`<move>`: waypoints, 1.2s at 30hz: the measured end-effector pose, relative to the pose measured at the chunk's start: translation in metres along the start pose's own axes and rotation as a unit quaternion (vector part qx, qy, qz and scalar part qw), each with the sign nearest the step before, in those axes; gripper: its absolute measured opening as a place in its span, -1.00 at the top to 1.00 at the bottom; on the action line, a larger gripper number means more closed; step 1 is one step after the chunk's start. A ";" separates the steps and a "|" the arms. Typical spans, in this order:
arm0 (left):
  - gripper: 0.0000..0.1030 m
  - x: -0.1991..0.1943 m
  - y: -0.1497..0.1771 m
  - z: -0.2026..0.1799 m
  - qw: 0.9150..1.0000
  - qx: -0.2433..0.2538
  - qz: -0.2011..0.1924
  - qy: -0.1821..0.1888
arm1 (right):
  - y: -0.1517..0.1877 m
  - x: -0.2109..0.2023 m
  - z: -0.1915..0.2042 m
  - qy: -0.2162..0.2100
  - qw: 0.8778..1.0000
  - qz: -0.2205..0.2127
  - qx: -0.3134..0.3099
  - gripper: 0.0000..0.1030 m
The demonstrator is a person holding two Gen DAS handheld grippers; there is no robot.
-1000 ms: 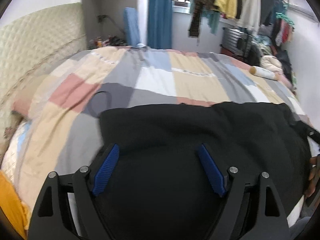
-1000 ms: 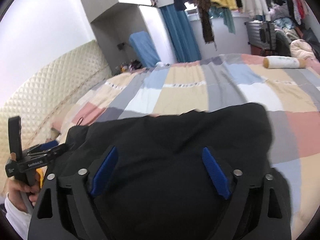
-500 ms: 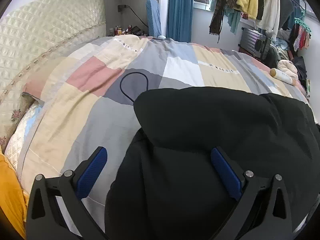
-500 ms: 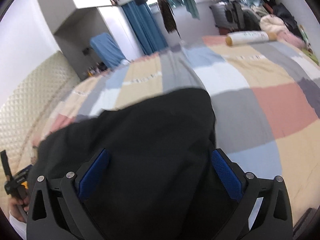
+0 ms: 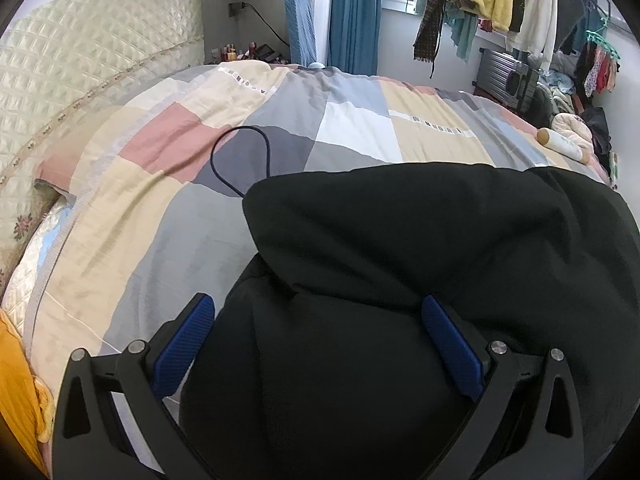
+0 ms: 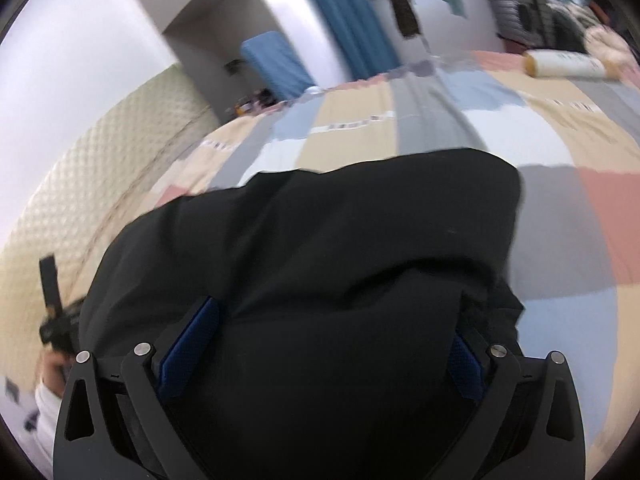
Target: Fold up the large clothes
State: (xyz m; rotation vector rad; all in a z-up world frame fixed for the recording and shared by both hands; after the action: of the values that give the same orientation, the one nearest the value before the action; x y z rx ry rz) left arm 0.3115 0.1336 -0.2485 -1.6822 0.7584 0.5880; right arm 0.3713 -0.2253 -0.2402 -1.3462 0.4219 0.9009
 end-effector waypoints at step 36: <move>0.96 0.059 -0.082 -0.022 0.999 0.040 -0.022 -0.010 | -0.066 0.051 -0.046 0.165 0.986 -0.036 -0.019 0.90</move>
State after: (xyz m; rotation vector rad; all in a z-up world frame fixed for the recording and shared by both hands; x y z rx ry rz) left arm 0.4117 0.1135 -0.2329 -1.6128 0.7205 0.5354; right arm 0.4635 -0.2505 -0.2443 -1.5409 0.6080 0.6287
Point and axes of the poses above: each gripper's, at about its wrist camera, not at the fingertips, and x roughly the way its jaws point, z to its left, y to its underside, the point moved 10 cm from there along x, roughly the way its jaws point, and after that the axes turned 13 degrees about y, right-handed, at the moved point
